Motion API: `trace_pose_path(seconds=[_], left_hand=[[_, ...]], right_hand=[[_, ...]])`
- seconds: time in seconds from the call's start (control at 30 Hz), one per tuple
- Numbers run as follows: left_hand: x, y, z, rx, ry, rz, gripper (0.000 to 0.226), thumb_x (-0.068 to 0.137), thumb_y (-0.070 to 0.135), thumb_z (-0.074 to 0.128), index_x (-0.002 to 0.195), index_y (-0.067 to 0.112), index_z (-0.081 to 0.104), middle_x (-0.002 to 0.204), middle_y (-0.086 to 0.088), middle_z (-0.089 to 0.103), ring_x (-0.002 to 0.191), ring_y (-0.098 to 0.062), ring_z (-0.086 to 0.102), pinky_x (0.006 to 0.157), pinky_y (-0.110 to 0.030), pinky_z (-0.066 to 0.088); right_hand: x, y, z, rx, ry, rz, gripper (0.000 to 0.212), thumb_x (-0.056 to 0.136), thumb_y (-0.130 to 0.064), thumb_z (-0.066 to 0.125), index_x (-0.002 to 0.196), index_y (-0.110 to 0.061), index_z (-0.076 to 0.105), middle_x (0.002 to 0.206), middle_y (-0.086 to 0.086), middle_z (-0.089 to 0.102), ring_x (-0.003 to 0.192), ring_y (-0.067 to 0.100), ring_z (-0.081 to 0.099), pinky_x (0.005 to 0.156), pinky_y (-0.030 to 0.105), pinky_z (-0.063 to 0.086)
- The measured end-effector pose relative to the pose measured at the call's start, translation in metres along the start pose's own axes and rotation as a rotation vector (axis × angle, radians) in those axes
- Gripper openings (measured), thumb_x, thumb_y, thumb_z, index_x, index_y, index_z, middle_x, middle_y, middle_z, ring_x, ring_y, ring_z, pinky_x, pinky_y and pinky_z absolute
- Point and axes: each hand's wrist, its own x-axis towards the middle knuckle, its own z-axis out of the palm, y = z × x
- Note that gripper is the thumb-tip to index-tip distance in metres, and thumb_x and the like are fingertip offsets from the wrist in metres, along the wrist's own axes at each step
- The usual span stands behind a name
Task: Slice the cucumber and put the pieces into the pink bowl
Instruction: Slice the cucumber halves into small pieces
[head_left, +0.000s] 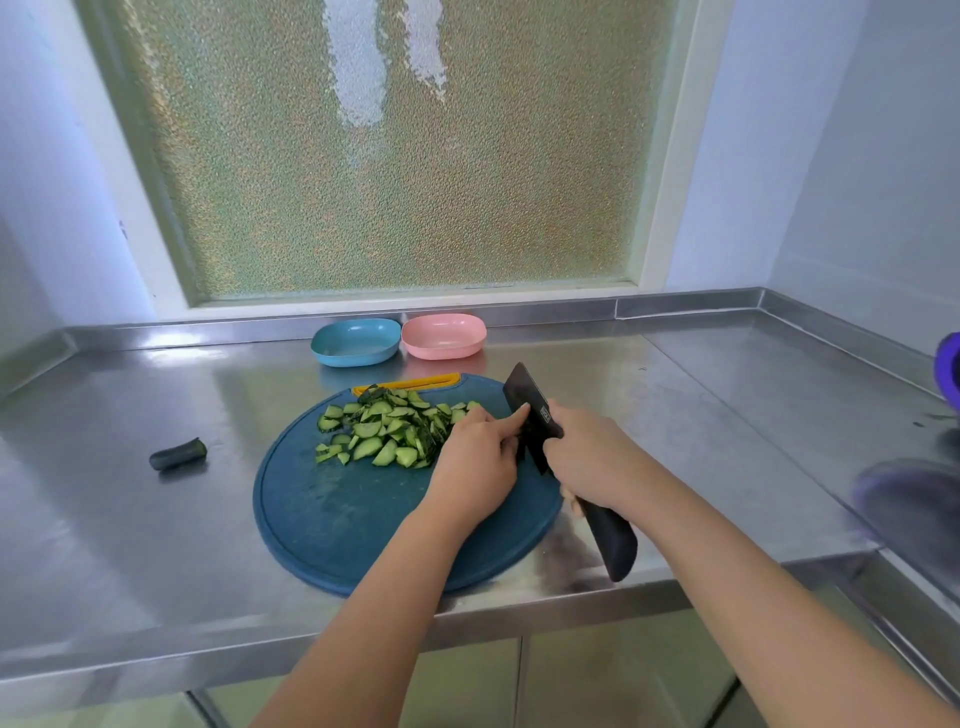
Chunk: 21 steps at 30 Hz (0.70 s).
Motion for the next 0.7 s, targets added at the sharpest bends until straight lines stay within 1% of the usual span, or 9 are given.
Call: trace_pose_path(seconds=[0.03, 0.1, 0.2, 0.33, 0.43, 0.57, 0.7], left_hand=[[0.0002, 0.0004, -0.0004, -0.004, 0.004, 0.004, 0.046, 0.095, 0.007, 0.042, 0.139, 0.021, 0.044, 0.077, 0.002, 0.037, 0.084, -0.015, 0.037, 0.070, -0.020, 0.027], [0.0004, 0.0009, -0.0012, -0.010, 0.007, 0.007, 0.047, 0.095, 0.006, 0.041, 0.139, 0.021, 0.043, 0.073, 0.002, 0.036, 0.081, -0.014, 0.036, 0.067, -0.020, 0.024], [0.0005, 0.0019, -0.0019, -0.018, 0.007, -0.002, 0.047, 0.095, 0.006, 0.041, 0.139, 0.022, 0.043, 0.076, -0.002, 0.039, 0.080, -0.015, 0.037, 0.066, -0.021, 0.024], [0.0007, 0.0008, -0.0007, -0.029, 0.004, -0.018, 0.047, 0.096, 0.007, 0.041, 0.139, 0.024, 0.043, 0.079, -0.001, 0.039, 0.081, -0.015, 0.037, 0.067, -0.021, 0.025], [0.0008, -0.0002, 0.0007, -0.036, 0.009, -0.028, 0.046, 0.096, 0.008, 0.041, 0.138, 0.025, 0.044, 0.083, -0.003, 0.040, 0.082, -0.016, 0.038, 0.069, -0.021, 0.027], [0.0012, -0.0002, 0.0010, -0.044, 0.010, -0.025, 0.047, 0.096, 0.007, 0.041, 0.140, 0.025, 0.042, 0.085, -0.004, 0.040, 0.083, -0.015, 0.036, 0.068, -0.021, 0.025], [0.0010, -0.0005, 0.0005, -0.025, -0.001, -0.019, 0.046, 0.097, 0.008, 0.040, 0.140, 0.024, 0.041, 0.087, -0.004, 0.040, 0.082, -0.015, 0.036, 0.068, -0.020, 0.025]], right_hand=[[0.0000, -0.0004, -0.0007, 0.006, 0.001, -0.001, 0.045, 0.090, -0.001, 0.037, 0.133, -0.012, 0.042, 0.082, 0.014, 0.056, 0.052, 0.022, 0.052, 0.048, 0.028, 0.044], [0.0012, -0.0008, -0.0006, 0.007, 0.001, -0.004, 0.040, 0.089, 0.000, 0.037, 0.127, -0.011, 0.045, 0.077, 0.013, 0.054, 0.048, 0.021, 0.051, 0.048, 0.029, 0.045], [0.0018, -0.0001, -0.0025, 0.005, -0.009, 0.012, 0.037, 0.089, 0.001, 0.037, 0.124, -0.009, 0.046, 0.072, 0.013, 0.051, 0.049, 0.023, 0.049, 0.050, 0.029, 0.045], [-0.0011, -0.0007, -0.0059, -0.006, -0.020, 0.014, 0.036, 0.088, 0.001, 0.037, 0.122, -0.008, 0.046, 0.066, 0.008, 0.047, 0.048, 0.021, 0.047, 0.049, 0.026, 0.042], [-0.0023, -0.0013, -0.0062, 0.007, -0.023, 0.019, 0.033, 0.088, 0.001, 0.038, 0.118, -0.007, 0.047, 0.068, 0.009, 0.048, 0.048, 0.020, 0.048, 0.049, 0.026, 0.042], [-0.0003, -0.0008, -0.0045, 0.059, -0.014, 0.021, 0.035, 0.086, 0.001, 0.039, 0.118, -0.009, 0.048, 0.079, 0.014, 0.053, 0.052, 0.022, 0.049, 0.052, 0.028, 0.044], [0.0003, -0.0024, -0.0038, 0.038, -0.007, 0.016, 0.036, 0.086, 0.000, 0.039, 0.119, -0.009, 0.048, 0.077, 0.013, 0.051, 0.054, 0.023, 0.048, 0.055, 0.031, 0.045]])
